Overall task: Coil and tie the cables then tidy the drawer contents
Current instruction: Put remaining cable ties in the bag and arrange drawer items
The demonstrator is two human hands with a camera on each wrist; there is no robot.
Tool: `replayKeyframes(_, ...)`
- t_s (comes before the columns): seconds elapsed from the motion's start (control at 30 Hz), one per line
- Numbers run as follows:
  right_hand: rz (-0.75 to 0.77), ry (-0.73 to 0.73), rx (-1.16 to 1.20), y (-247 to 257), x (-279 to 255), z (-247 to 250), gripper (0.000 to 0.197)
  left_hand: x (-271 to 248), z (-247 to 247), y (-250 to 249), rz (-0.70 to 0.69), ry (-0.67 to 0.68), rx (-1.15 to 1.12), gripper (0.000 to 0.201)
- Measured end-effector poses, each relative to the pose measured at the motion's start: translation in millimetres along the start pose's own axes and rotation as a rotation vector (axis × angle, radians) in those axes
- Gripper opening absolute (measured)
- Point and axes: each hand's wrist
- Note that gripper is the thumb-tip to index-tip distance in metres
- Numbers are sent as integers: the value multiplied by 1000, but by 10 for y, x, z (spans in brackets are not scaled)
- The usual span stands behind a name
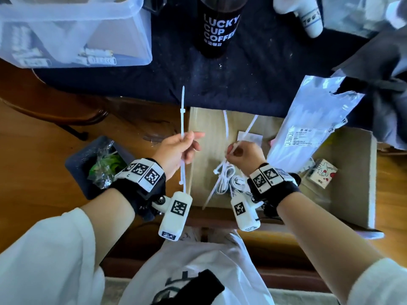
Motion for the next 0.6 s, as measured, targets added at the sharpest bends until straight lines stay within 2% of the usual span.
replayKeyframes(0.1,73,19,152,41,-189,162,30,5,-182,-19,-35,63,109,33)
replayKeyframes(0.27,186,28,301,211,-366,321,23,8,-444,-66,-14,230,276,30)
replayKeyframes(0.37,246,-26,318,268,-358,379,24,-78,-572,-104,43,349,184,29)
replayKeyframes(0.53,283,-22,366,270,-371,441,9,-82,-649,-128,15,315,147,24)
replayKeyframes(0.6,262,-4,453,200,-346,426,16,-44,-639,-134,-4,279,198,24)
Point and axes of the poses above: each hand's wrist, its own x-axis towards the middle knuckle, its own z-axis out of the back of the hand, y = z × x, and after that the axes turned 14 degrees about -z, right-handed
